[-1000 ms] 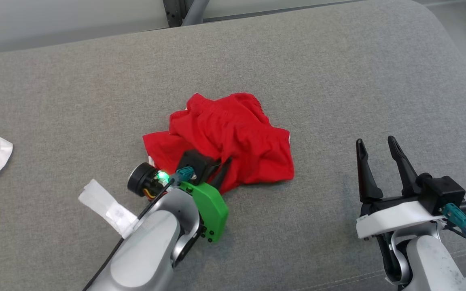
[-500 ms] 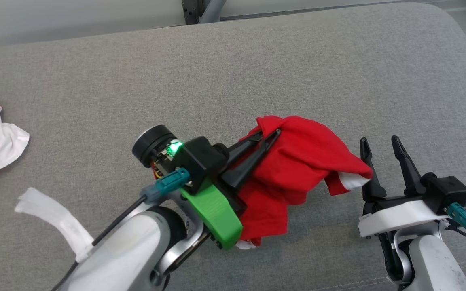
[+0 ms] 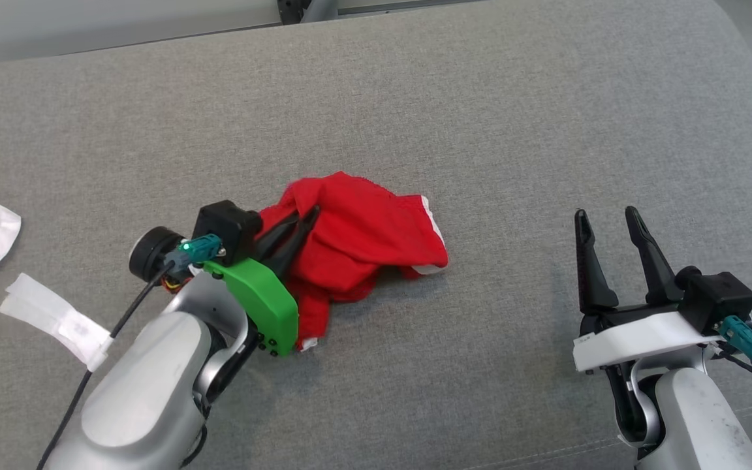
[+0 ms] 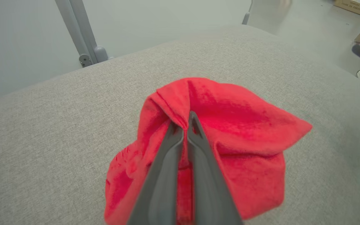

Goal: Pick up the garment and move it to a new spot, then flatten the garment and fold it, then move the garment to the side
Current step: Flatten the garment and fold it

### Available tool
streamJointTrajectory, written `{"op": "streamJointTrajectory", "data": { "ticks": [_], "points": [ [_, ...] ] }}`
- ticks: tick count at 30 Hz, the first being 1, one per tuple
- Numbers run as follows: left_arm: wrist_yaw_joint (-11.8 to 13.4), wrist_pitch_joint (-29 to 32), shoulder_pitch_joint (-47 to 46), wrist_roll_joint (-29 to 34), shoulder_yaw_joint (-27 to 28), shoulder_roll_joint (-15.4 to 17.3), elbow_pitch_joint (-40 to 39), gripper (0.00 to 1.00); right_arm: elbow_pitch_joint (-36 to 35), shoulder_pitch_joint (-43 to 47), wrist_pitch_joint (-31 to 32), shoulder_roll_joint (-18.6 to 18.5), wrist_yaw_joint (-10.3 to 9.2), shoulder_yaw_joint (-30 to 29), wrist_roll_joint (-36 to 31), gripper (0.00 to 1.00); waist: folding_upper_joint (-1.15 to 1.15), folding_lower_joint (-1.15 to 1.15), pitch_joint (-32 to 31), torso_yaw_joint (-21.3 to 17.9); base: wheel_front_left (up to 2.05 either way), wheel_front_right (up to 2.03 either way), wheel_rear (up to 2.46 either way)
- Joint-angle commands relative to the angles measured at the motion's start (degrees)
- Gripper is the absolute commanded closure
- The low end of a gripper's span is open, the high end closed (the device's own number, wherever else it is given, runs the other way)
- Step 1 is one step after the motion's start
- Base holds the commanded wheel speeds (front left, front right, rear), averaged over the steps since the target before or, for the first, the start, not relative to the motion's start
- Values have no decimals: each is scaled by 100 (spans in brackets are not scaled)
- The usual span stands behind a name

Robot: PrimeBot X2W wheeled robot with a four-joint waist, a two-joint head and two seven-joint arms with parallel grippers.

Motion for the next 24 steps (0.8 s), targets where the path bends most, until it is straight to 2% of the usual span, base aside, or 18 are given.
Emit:
{"op": "streamJointTrajectory", "data": {
  "ticks": [1, 2, 3, 4, 5, 6, 7, 13, 17, 20, 24],
  "points": [
    [-26, -276, -167, 102, 80, -42, 291, 100, 8, -18, -20, -13, 0, -15, 42, 0, 0, 0, 25, -37, 0, 0, 0],
    [-21, -402, -221, 140, 103, -54, 517, 100, 8, -13, -20, -11, 0, -18, 45, 0, 0, 0, 33, -44, 0, 0, 0],
    [-4, -548, -290, 181, 129, -74, 698, 92, 10, -6, -20, -11, 0, -25, 52, 0, 0, 0, 36, -47, 0, 0, 0],
    [42, -700, -367, 183, 179, -119, 878, 59, 9, 1, -20, -12, 0, -29, 59, 0, 0, 0, 40, -49, 0, 0, 0],
    [60, -816, -413, 163, 210, -172, 1060, 13, 13, 6, -20, -12, 0, -31, 62, 0, 0, 0, 42, -48, 0, 0, 0],
    [60, -816, -413, 163, 210, -172, 1060, 13, 13, 6, -20, -12, 0, -31, 62, 0, 0, 0, 42, -48, 0, 0, 0],
    [87, -954, -460, 180, 243, -205, 1225, 0, 17, 9, -20, -13, 0, -38, 63, 0, 0, 0, 43, -44, 0, 0, 0],
    [143, -1620, -475, 17, 458, -434, 2044, 0, 39, -1, -20, -13, 0, -4, 130, 0, 0, 0, 23, -17, 0, 0, 0],
    [267, -1971, -309, -62, 698, -474, 2254, 0, 37, 1, -20, -13, 0, 26, 126, 0, 0, 0, -32, -3, 0, 0, 0],
    [416, -2081, -111, 34, 916, -477, 2022, 0, 4, 42, -20, -13, 0, -17, 101, 0, 0, 0, -78, 35, 0, 0, 0],
    [604, -2091, 321, 309, 1379, -456, 1183, 0, -40, 93, -20, -13, 0, -51, 30, 0, 0, 0, -137, 100, 0, 0, 0]
  ]
}}
